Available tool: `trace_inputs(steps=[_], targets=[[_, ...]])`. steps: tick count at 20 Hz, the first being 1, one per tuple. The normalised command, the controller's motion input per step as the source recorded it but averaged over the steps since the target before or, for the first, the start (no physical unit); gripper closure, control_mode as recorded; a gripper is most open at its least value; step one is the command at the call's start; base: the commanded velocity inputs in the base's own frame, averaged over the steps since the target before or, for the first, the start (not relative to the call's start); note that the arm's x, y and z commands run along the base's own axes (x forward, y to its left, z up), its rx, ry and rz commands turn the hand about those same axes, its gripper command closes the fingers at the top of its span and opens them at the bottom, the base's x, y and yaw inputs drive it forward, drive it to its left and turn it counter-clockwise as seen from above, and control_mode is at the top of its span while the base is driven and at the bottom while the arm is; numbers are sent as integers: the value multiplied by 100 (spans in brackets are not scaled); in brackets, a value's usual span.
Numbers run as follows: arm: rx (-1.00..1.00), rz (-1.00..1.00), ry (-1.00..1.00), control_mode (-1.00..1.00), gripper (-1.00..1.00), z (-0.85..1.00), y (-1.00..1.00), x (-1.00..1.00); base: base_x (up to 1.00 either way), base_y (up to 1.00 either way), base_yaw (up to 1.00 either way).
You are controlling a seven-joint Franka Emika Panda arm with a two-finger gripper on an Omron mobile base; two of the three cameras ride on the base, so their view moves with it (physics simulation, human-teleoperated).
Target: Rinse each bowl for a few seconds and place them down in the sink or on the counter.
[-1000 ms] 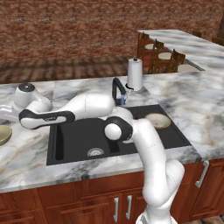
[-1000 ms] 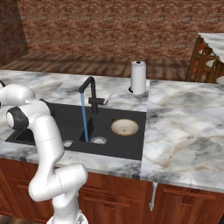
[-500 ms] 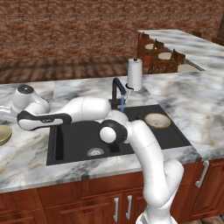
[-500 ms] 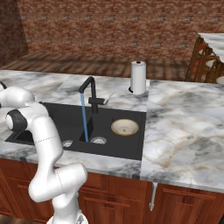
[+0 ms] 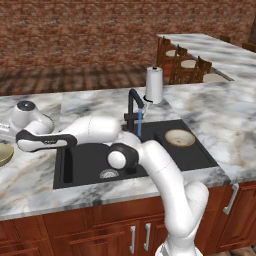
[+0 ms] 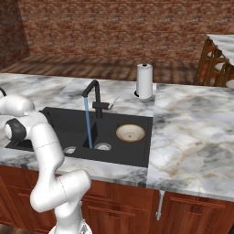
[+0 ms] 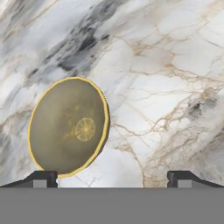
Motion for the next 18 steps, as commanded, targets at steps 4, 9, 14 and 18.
trace_inputs(steps=[4,9,14,18], targets=[[0,0,0,-100,-100,-9,2,0,0,0,0],[0,0,0,-100,-100,-9,0,0,0,0,0],[0,0,0,-100,-100,-7,0,3,0,0,0],[0,0,0,-100,-100,-11,2,3,0,0,0]])
